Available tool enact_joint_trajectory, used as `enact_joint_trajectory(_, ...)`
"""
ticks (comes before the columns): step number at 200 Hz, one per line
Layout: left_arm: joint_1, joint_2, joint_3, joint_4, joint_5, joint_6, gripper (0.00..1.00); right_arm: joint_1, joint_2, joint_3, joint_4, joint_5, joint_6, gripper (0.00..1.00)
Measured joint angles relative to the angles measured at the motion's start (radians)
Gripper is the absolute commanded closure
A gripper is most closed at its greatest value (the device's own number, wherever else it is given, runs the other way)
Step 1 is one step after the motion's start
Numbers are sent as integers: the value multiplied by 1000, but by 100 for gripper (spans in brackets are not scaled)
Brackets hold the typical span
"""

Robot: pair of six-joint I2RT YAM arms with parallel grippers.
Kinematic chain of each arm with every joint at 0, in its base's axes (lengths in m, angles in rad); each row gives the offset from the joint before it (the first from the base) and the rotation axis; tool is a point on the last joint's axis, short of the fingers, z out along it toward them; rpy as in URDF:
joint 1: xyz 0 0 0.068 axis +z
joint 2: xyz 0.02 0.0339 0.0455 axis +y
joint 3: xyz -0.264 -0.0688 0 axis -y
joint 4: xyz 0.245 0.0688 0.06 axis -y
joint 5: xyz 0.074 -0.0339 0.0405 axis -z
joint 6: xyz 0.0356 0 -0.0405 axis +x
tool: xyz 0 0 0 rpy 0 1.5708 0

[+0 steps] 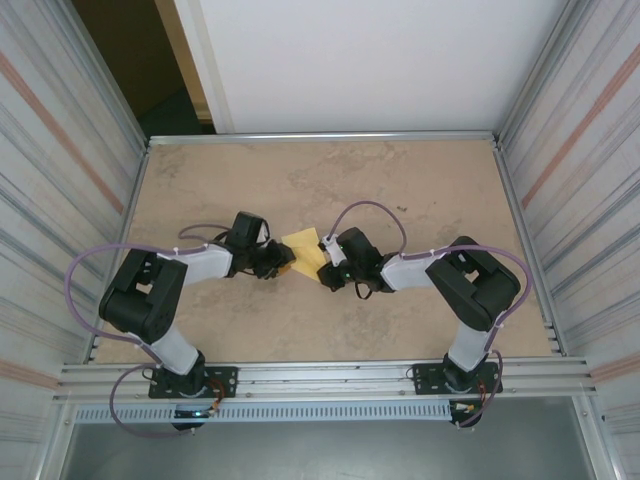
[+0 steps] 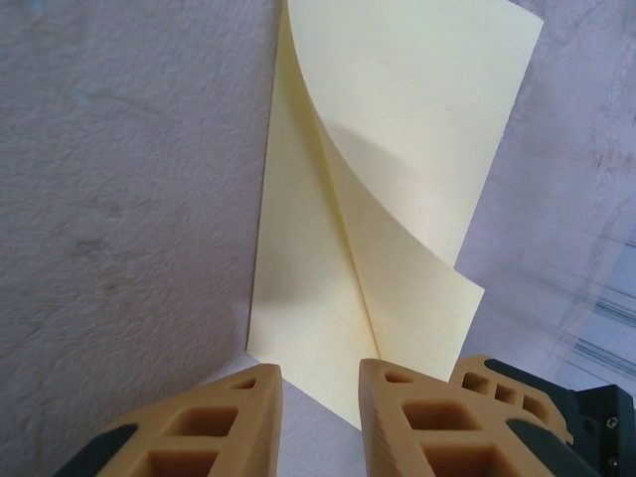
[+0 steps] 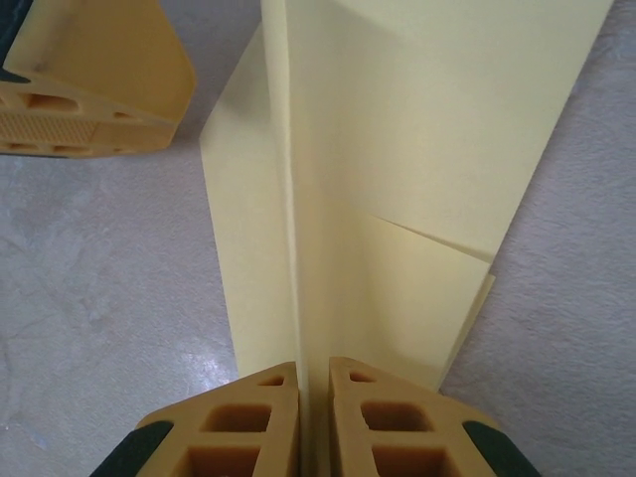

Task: Fold a paper plane with a square sheet of paper (pick it up from the middle)

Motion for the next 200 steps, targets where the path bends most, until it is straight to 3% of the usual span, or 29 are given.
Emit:
enact_joint_trajectory(109,-8,45,19,127,63,-17,65,-37,0,-51,98,-49,74,86)
enact_joint_trajectory(158,-16,117,59,121,69,-14,70,-37,-14,-52,84,-50,78,74)
enact_joint_trajectory(200,-21,122,60,90,61,-13,69,-12,-82,-44,-41,12,108,67)
